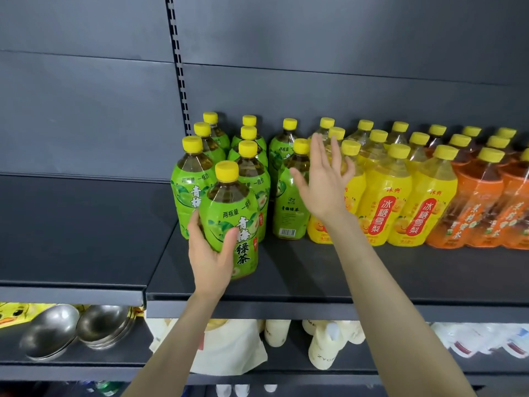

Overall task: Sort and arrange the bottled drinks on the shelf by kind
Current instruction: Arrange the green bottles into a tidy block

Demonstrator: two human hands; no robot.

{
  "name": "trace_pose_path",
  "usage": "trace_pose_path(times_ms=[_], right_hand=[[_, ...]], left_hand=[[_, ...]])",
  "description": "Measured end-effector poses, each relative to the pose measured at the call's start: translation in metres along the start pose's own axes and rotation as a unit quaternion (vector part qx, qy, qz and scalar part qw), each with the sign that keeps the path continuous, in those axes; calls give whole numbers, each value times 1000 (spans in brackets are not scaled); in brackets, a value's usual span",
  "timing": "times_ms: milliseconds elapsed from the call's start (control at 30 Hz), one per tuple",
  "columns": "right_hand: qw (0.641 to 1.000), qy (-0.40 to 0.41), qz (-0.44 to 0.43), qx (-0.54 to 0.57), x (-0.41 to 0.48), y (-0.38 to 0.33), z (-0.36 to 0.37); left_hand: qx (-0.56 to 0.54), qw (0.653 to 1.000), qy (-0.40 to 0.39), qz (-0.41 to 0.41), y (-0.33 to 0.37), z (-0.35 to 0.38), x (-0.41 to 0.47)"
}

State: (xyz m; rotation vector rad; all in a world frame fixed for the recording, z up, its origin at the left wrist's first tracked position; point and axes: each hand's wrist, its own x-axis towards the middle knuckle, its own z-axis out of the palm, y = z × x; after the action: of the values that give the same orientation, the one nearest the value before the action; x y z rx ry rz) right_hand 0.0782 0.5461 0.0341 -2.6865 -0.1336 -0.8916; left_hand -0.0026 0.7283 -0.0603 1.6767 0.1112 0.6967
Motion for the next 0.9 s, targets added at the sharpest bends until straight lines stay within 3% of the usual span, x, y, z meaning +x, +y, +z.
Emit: trace_pose_path(times_ms=[533, 700, 900], right_hand=[[980, 9, 66, 189, 15, -10, -19], [965, -53, 63, 247, 5, -6, -14], [976, 36, 59, 205, -4, -9, -12]], left_hand=[[-38, 999, -4, -10, -10, 2, 2], [-46, 999, -7, -8, -10, 3, 3], [-48, 999, -7, -5, -10, 3, 2]])
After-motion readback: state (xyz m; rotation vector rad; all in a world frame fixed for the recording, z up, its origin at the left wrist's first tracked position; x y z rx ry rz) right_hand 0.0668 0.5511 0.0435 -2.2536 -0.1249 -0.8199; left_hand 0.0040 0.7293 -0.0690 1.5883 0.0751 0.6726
